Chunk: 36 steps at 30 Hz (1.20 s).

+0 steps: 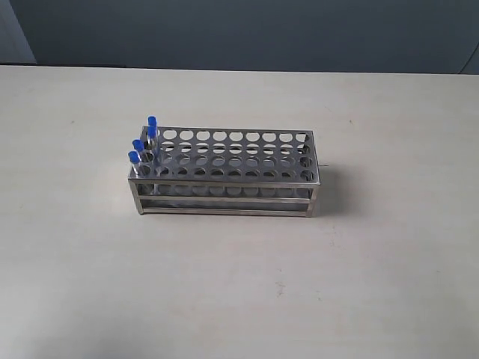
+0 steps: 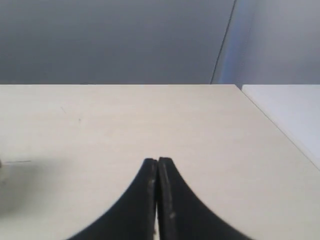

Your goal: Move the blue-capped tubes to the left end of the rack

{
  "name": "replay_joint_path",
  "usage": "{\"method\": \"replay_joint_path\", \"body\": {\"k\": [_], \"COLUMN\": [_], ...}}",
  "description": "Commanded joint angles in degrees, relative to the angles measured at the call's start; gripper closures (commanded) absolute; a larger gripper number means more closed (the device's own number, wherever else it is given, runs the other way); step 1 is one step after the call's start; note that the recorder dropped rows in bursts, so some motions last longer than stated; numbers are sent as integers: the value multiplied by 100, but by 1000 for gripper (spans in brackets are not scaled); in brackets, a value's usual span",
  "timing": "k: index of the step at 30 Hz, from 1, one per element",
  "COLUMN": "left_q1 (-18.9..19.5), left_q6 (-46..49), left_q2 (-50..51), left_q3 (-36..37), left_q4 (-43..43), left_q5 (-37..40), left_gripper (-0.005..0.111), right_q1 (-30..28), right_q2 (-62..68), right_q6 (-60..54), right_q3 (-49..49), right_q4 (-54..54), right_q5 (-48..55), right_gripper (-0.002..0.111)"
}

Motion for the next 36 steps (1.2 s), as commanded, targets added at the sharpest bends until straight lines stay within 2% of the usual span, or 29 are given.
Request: {"method": "replay_joint_path", "body": {"k": [1,9,14,36], "left_q1": [-34,-34,-34,-34], "left_q6": [-21,-21,-21,-21], "left_q2": [-21,-21,-21,-21], "left_q3": [29,29,29,29], "left_q4": [0,0,0,0], "left_q5": [-67,-67,-67,-67], "left_gripper": [106,106,106,106], "right_q1": [-111,-111,-111,-111], "right_q2": [-34,-34,-34,-34], "right_q6": [318,777,1797,1649], "right_q3": [313,653,812,812], "right_q4": [-53,-316,-1001,-927], "right_q5": [-233,-261,-385,-453], "right_gripper": [108,108,108,108]}}
